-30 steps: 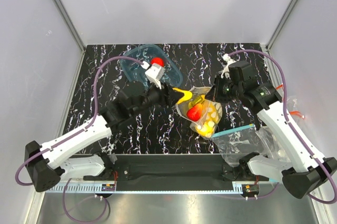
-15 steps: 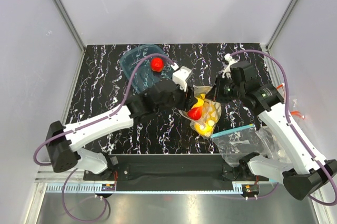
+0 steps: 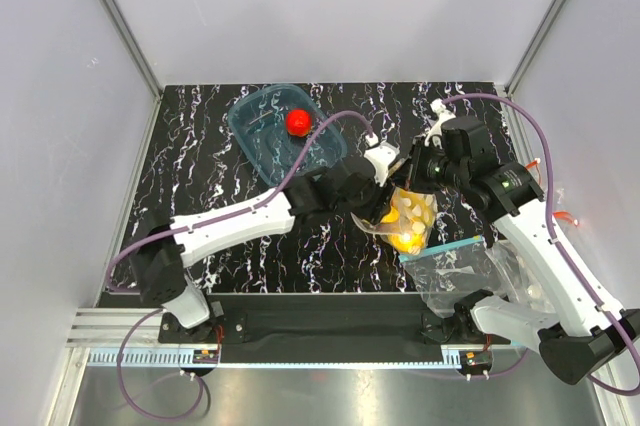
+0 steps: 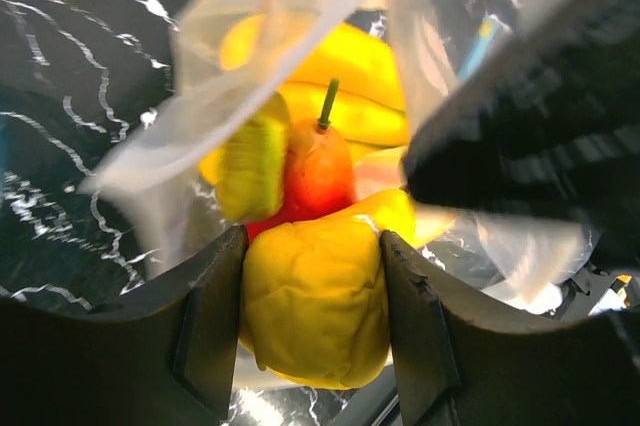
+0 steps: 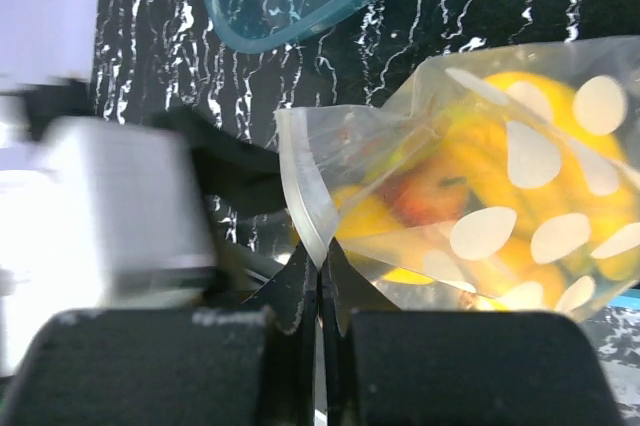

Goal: Place the food in the zip-top bag and seal the zipper
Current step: Place the fake fruit in the zipper food storage bag, then adjust the zipper food storage bag at the center of the board, then pick up the fake fruit from the bin, then place the fake fruit in the zipper food storage bag.

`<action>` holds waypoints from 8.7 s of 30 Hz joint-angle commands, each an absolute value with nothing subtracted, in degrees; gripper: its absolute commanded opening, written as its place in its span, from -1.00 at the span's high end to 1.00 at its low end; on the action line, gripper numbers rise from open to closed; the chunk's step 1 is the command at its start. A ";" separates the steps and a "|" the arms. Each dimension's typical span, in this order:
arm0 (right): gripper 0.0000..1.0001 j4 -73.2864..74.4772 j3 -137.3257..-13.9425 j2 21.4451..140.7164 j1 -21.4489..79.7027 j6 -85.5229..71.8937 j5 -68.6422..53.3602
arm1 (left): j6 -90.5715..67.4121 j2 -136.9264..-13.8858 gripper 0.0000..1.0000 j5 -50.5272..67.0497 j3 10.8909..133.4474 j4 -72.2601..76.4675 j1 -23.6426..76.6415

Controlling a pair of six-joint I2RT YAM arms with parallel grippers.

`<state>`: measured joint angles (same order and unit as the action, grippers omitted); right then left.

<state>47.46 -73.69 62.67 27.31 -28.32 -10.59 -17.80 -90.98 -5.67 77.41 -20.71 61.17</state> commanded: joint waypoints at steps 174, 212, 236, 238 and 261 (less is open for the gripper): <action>1.00 42.72 -69.26 59.33 27.51 -19.07 -4.22 | -11.34 -58.51 -0.94 -9.78 71.37 -32.09 48.04; 1.00 40.08 -67.24 58.71 27.60 -18.11 -8.09 | -4.05 -144.13 -0.98 -1.42 130.42 -24.15 19.16; 1.00 40.61 -67.68 58.09 27.51 -20.03 -5.02 | -8.35 -86.24 0.16 11.43 80.26 -8.09 26.71; 1.00 40.34 -67.50 57.92 27.60 -20.74 -4.49 | -9.14 -81.51 0.16 11.25 77.01 -7.82 30.21; 1.00 36.39 -63.72 52.30 27.60 -25.84 -0.44 | -7.82 -90.00 0.07 10.71 81.21 -15.29 52.64</action>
<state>40.91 -63.96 54.59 27.68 -24.67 -2.59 -7.73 -90.72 8.75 77.78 -14.48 52.31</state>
